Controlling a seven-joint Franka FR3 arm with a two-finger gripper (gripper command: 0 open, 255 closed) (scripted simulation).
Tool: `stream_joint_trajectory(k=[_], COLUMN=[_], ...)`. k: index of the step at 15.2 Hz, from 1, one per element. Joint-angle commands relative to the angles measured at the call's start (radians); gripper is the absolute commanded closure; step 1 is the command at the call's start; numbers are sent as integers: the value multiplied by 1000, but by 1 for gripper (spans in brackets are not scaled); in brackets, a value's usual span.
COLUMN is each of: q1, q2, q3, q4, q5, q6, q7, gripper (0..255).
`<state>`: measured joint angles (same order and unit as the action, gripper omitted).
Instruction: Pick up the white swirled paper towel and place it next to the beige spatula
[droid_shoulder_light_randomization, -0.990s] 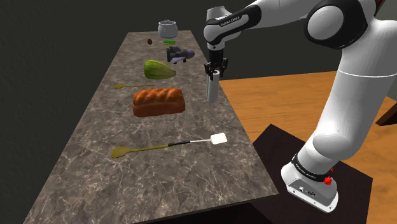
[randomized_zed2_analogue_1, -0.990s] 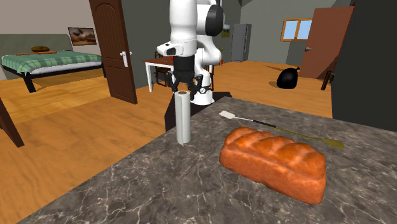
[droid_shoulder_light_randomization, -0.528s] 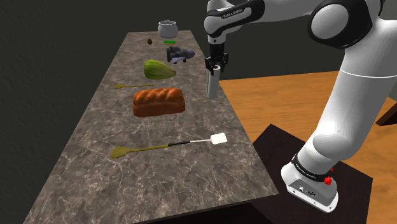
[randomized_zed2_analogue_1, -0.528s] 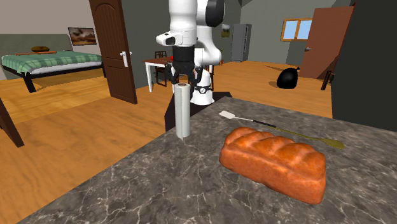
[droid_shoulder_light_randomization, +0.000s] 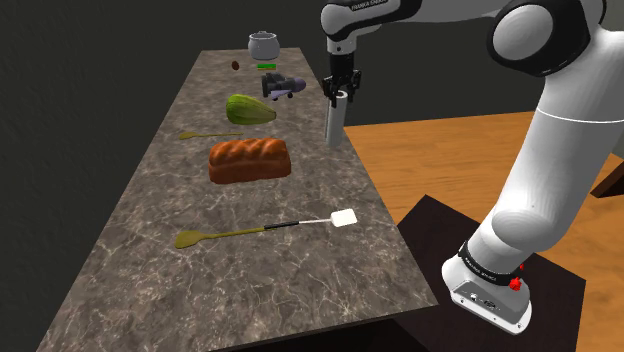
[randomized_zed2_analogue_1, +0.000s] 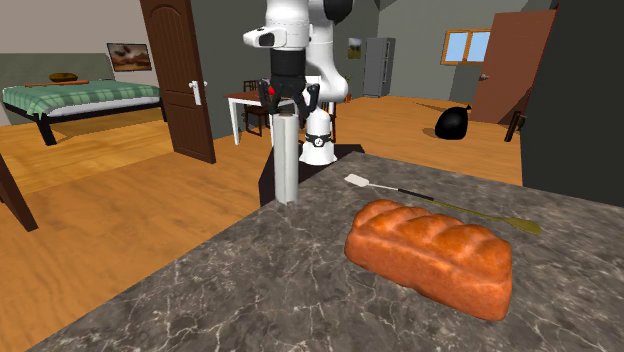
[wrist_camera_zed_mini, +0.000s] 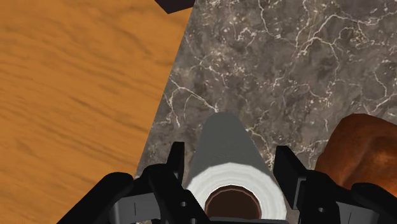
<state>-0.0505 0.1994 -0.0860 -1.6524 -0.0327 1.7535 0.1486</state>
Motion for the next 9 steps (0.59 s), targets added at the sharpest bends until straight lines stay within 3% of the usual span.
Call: stream_joint_trajectory(k=[1, 9], q1=[-1, -1], q2=[-1, 1], q3=[0, -1], q4=[26, 136], q5=[0, 1], q6=[-27, -136], q7=[-2, -6], gripper=[255, 255])
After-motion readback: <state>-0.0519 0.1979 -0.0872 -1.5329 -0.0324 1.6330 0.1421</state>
